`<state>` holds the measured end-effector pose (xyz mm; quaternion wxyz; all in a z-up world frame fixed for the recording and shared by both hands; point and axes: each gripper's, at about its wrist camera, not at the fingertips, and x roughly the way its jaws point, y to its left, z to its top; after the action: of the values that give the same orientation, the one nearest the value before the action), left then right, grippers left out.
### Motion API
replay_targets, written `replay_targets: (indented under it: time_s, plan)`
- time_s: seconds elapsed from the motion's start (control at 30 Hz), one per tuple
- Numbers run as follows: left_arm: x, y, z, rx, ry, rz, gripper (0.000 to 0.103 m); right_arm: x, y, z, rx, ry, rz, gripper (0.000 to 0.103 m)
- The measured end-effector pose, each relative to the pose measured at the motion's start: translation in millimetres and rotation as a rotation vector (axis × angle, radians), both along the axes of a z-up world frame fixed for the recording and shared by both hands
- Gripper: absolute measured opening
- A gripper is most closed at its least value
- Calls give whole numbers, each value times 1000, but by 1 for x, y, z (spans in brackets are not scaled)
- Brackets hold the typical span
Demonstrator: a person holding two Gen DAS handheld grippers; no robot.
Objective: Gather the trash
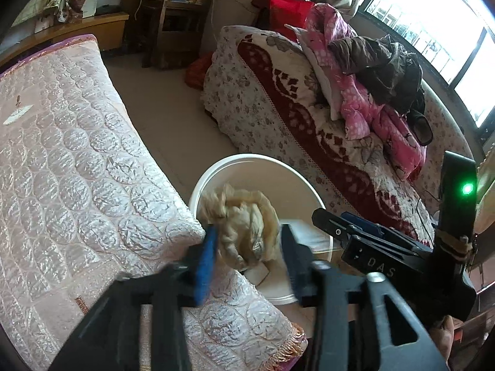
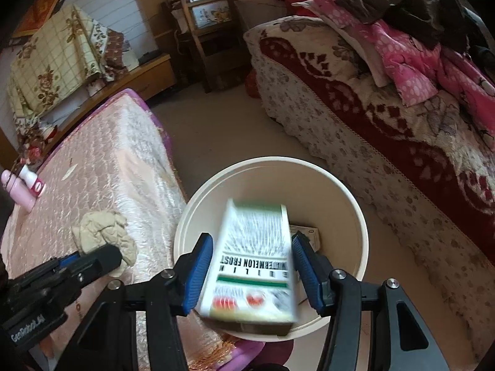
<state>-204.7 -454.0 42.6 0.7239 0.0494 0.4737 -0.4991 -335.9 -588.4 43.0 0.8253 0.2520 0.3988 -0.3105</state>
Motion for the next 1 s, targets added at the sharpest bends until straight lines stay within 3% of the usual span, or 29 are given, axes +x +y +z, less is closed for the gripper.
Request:
replay_targets:
  time_s: [0.07,0.2,0.47,0.7,1.0]
  plan:
    - [0,2,1,-14,-2,7,64,-1,-2,-1,17,-6,-12,59]
    - [0,11,4,-6,-28,22,67,-2,-3,-3,29,-4,-16,59]
    - [-1,36,16,43,-168,122,69,-5,12,5,8,-24,-3,59]
    - [-6,70,40,59,-315,235,69,-8,38,25,-70,-73,26,60]
    - [-20,107,74,-11,-404,274,69,-23,83,73,-207,-161,34,60]
